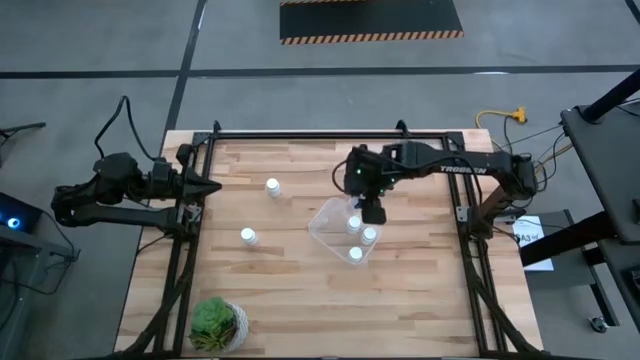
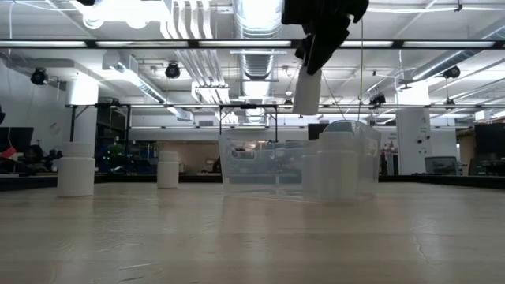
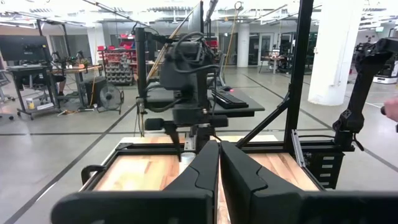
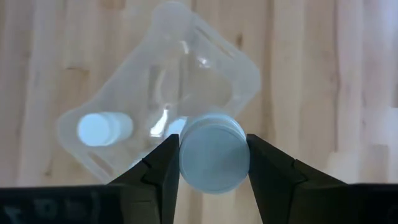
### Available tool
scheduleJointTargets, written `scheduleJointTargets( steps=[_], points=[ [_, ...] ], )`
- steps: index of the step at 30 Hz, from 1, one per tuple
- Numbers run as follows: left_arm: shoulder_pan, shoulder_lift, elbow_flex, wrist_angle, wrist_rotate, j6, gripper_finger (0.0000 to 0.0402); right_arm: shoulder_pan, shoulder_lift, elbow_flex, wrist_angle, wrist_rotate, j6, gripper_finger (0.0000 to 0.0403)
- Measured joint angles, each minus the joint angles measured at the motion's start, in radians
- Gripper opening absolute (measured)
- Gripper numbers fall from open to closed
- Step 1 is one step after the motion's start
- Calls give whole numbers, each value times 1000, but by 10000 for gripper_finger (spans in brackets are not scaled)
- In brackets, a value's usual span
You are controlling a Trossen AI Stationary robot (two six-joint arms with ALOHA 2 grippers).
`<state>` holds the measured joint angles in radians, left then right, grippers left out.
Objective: Pick and place pill bottles into a basket
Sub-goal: Put the white pill bottle into the transparent bin
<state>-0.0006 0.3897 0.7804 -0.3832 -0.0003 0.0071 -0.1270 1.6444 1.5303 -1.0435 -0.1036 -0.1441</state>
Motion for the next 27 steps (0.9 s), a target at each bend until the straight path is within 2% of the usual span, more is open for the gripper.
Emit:
scheduleJointTargets(
  steps=[14, 21, 27],
  points=[
    [0, 0, 0, 0, 0, 0, 0, 121, 13, 3, 3, 35, 138, 141],
    [0, 0, 0, 0, 0, 0, 0, 205, 113, 104, -2, 108, 177, 141],
    [0, 0, 0, 0, 0, 0, 0, 213, 174, 157, -5, 126, 243, 141]
  ],
)
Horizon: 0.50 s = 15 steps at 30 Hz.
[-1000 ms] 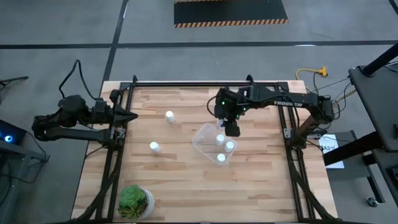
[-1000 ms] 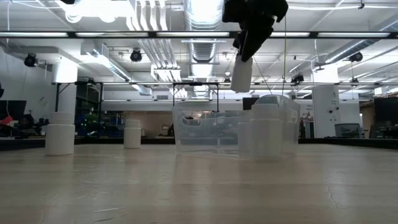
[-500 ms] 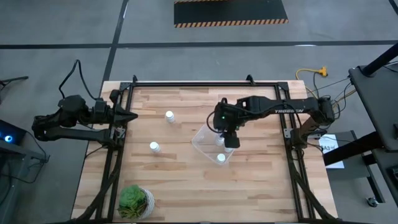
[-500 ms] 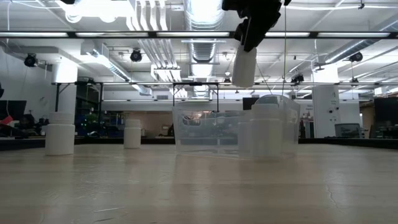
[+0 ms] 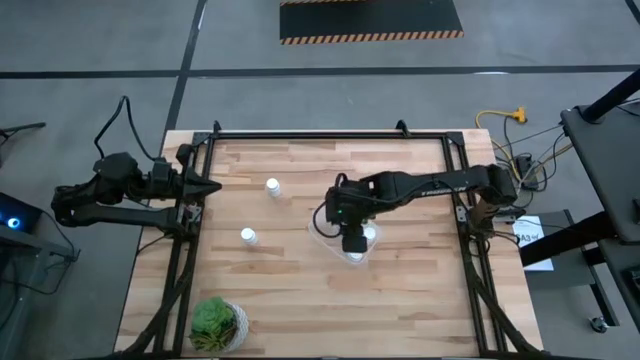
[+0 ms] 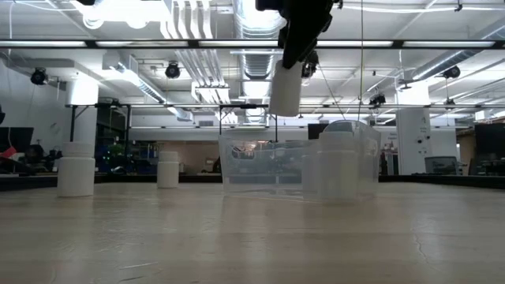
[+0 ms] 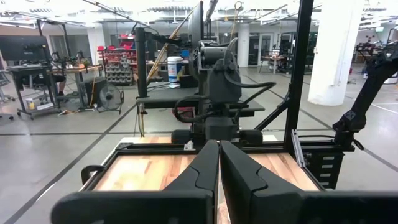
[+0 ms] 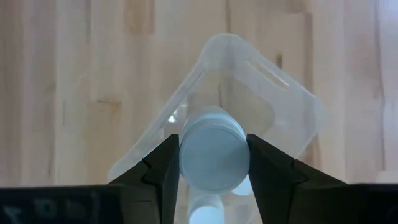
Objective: Pick and place pill bottles into a basket
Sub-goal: Put the white pill bottle into the transparent bin
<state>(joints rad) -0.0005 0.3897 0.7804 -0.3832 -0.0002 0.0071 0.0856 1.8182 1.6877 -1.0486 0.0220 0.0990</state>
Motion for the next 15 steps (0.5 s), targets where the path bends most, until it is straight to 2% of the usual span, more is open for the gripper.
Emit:
scheduleJointTargets(
  steps=[15],
  points=[
    [0, 0, 0, 0, 0, 0, 0, 9, 77, -30, 25, 1, -50, 141]
  ],
)
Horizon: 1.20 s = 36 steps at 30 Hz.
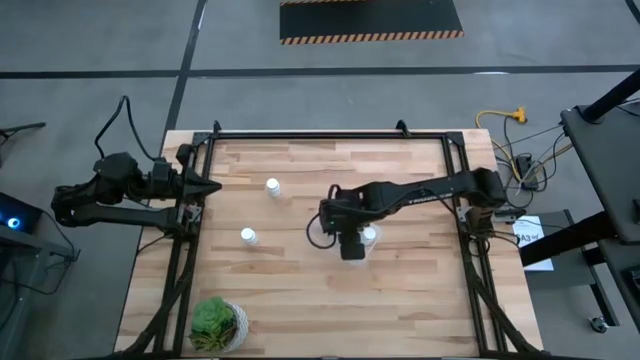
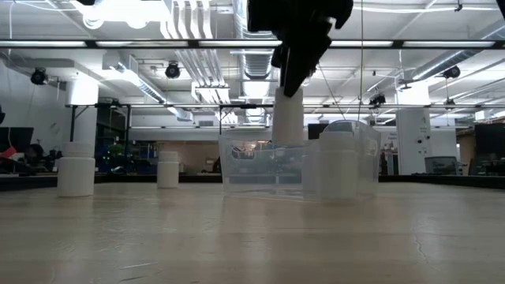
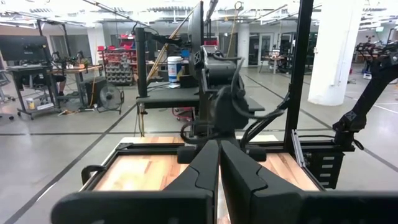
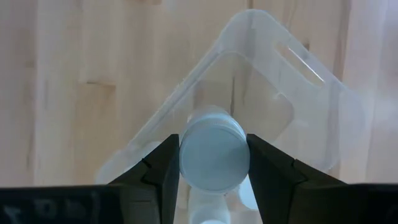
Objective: Pick and place pill bottles into a basket
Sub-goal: Put the white pill bottle into the transparent bin
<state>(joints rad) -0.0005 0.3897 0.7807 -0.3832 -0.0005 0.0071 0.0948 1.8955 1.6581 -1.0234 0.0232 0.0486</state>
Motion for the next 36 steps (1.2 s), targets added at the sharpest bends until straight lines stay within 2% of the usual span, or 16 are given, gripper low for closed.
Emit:
scheduleJointTargets(
  steps=[10, 36],
  points=[
    [0, 0, 0, 0, 0, 0, 0, 13, 2, -64, 39, -4, -4, 141],
    [0, 0, 0, 0, 0, 0, 0, 32, 66, -111, 149, -19, -55, 141]
  ],
)
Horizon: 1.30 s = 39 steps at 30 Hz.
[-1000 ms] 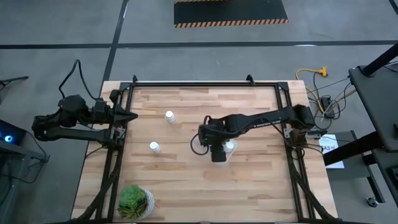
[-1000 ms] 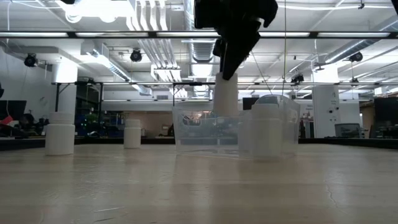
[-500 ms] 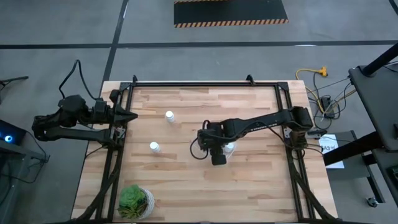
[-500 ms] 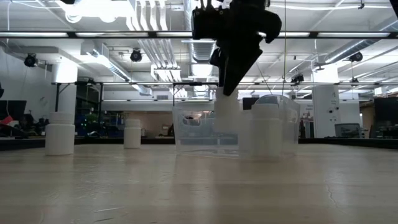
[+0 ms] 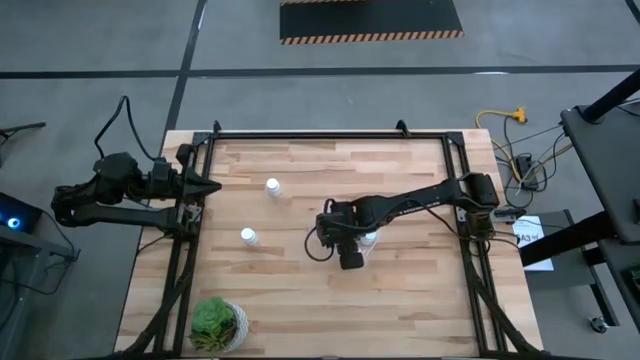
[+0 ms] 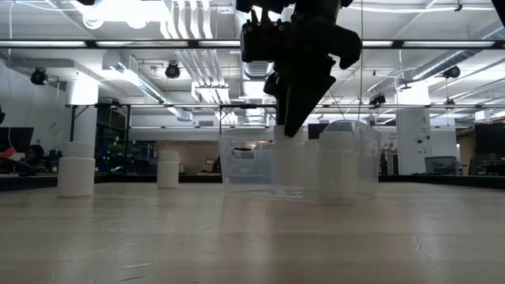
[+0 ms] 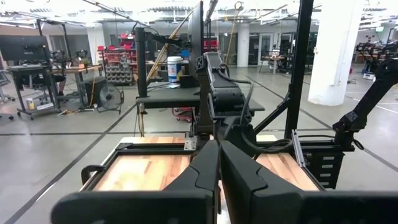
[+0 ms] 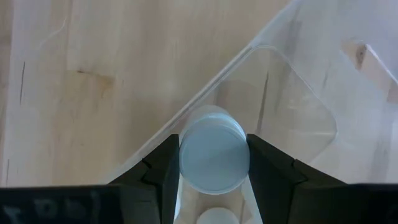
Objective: Pick and place pill bottles into a basket
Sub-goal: Put the white pill bottle into the transparent bin
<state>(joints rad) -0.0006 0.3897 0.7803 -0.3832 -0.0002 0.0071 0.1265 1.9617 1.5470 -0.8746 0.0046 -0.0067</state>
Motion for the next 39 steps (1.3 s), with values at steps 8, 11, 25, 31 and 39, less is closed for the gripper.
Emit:
scheduleJointTargets(
  steps=[8, 11, 25, 31, 39],
  points=[
    [0, 0, 0, 0, 0, 0, 0, 0, 0, -27, 23, -9, 1, 141],
    [0, 0, 0, 0, 0, 0, 0, 0, 0, -27, 34, -9, 0, 141],
    [0, 0, 0, 0, 0, 0, 0, 0, 0, -27, 36, -12, -5, 184],
    [0, 0, 0, 0, 0, 0, 0, 0, 0, -27, 36, -12, -3, 181],
    [0, 0, 0, 0, 0, 0, 0, 0, -7, 2, 34, -11, 4, 181]
  ],
)
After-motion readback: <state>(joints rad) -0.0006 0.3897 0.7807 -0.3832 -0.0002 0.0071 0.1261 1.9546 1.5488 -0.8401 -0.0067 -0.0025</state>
